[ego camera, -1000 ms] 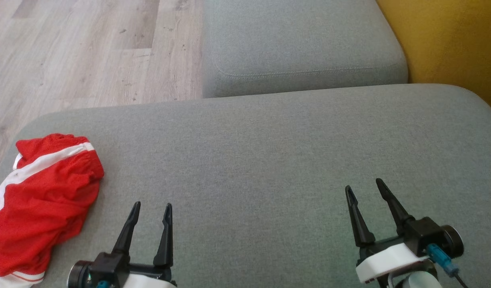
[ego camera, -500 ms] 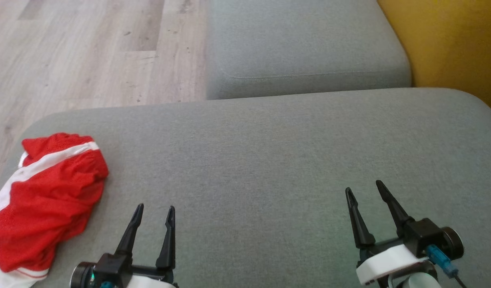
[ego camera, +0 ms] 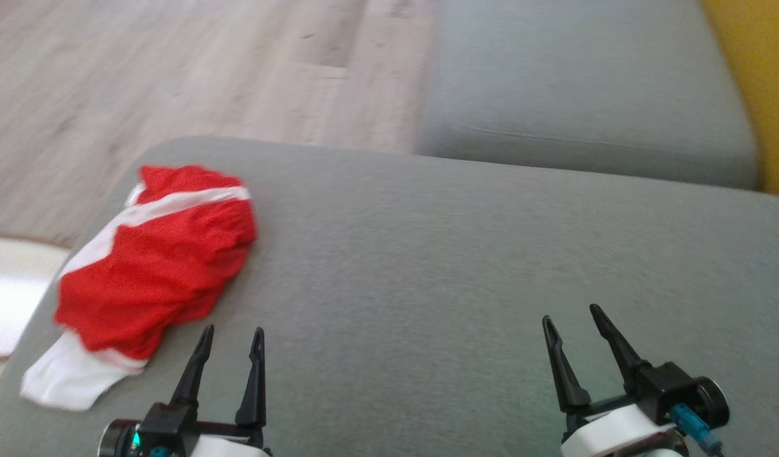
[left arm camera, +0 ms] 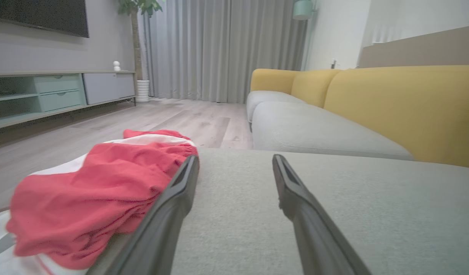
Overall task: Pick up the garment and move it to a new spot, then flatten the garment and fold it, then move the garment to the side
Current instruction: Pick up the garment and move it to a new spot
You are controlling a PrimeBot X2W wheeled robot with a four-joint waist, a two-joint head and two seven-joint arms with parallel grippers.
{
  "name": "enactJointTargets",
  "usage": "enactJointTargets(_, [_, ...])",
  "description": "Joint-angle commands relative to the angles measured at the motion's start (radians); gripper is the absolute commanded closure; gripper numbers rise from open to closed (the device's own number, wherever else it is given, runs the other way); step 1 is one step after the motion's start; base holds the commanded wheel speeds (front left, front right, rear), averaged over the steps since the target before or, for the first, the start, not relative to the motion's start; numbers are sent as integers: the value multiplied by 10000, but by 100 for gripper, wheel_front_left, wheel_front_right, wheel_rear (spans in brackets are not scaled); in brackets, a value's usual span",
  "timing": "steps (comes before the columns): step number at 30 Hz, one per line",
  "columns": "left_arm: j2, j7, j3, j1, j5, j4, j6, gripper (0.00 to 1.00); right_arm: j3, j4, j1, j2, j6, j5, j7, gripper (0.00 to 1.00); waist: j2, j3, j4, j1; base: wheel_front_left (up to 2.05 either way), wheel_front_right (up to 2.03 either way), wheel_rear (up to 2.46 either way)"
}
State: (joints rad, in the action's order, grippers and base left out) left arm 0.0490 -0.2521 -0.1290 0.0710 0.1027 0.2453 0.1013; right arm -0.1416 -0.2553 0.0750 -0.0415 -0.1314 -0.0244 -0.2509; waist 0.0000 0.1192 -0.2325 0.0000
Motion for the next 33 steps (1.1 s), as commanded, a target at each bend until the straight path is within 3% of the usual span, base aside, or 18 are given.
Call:
enactJointTargets(1, [48,-97,343,-368,-123,-330,-15,0,-253,349,-413,-87,7,-44,-109,0,0,-19,-677,0,0,0,0])
enactJointTargets(7, [147,-97,604,-300,-220,-401,0,0,-463,371,-512,-87,7,-277,-109,0,0,-35,-1815,0,0,0,0])
enactJointTargets(13, [132,-97,1048,-233,-192,-814,-167,0,-829,315,-949,-87,7,-261,-109,0,0,-469,-2259,0,0,0,0])
enactJointTargets(22, [80,-97,1496,-60,-206,-1299,-322,0,-1103,84,-1381,-87,7,-195,-109,0,0,-701,-2455,0,0,0,0])
enactJointTargets(30, [760,-97,1487,-1597,-480,-1319,-7,0,-398,325,-924,-87,7,224,-109,0,0,-822,-2502,0,0,0,0])
enactJointTargets(33, [1135,-97,1430,-2574,-409,-1143,101,0,-281,468,-855,-114,7,522,-109,0,0,-1295,-2200,0,0,0,0])
